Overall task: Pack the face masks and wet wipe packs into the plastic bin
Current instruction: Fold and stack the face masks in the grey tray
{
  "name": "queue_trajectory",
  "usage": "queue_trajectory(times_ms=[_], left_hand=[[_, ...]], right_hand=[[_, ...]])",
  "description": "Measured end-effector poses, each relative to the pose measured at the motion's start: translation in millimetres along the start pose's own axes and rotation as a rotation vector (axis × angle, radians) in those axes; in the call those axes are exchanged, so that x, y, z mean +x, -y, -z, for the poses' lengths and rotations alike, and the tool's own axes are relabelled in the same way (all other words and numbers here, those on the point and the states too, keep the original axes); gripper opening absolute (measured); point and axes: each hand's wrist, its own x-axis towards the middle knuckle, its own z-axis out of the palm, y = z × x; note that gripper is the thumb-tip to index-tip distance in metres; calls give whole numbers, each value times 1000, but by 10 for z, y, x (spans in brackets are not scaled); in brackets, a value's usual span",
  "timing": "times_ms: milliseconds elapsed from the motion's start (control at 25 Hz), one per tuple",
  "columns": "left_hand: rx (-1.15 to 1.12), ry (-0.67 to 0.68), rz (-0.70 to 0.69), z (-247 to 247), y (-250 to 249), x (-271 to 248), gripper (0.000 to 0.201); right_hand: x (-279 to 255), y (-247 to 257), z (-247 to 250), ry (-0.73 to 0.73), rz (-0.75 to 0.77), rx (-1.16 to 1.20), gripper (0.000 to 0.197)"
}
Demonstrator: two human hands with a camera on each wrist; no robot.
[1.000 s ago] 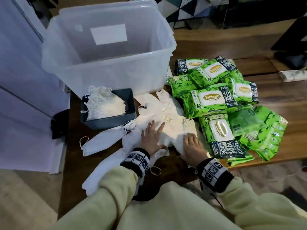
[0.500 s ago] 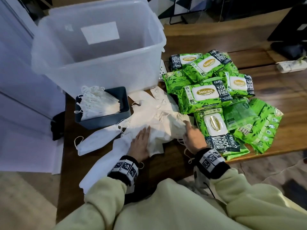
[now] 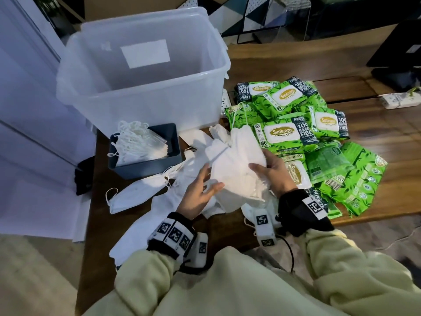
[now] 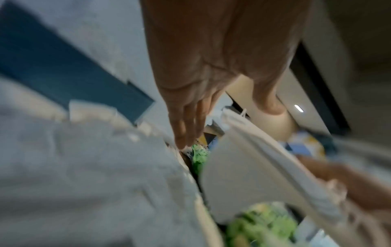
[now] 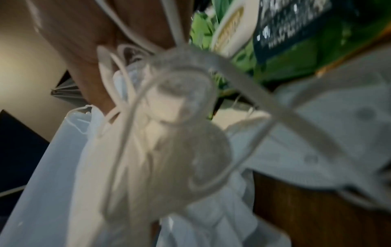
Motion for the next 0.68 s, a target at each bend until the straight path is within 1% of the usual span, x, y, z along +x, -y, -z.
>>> queue_trajectory(times_ms=[40, 80, 120, 200, 280, 400, 480, 560, 600, 640, 680], left_hand=[[-165, -22, 35, -5, -56, 39, 69], [-277, -50, 65, 8, -79, 71, 64], [-312, -88, 80, 38, -83, 83, 56], [-284, -188, 101, 110, -50, 96, 42], [-243, -321, 137, 204, 39, 92, 36], [-134, -436, 142, 361, 233, 56, 23], [-62, -490, 99, 492, 353, -45, 19], [-18, -552, 82, 669, 435, -219, 19], [-71, -570, 78, 760, 494, -321, 18], [-171, -591, 75, 850, 571, -425, 24], [-283, -623, 88, 933, 663, -532, 33]], right_hand=[[6, -30, -72, 27, -14, 48, 50], [21, -70, -124, 40, -28, 89, 49], [24, -97, -163, 51, -36, 126, 47], [63, -172, -200, 44, -61, 168, 46], [89, -248, -264, 28, -103, 224, 45], [115, -382, -448, 9, -156, 286, 41], [82, -493, -602, -47, -181, 234, 35], [5, -624, -752, -54, -184, 201, 31], [-36, -698, -821, -28, -196, 158, 31], [-69, -760, -882, 18, -215, 56, 32], [-94, -816, -928, 90, -230, -117, 37]])
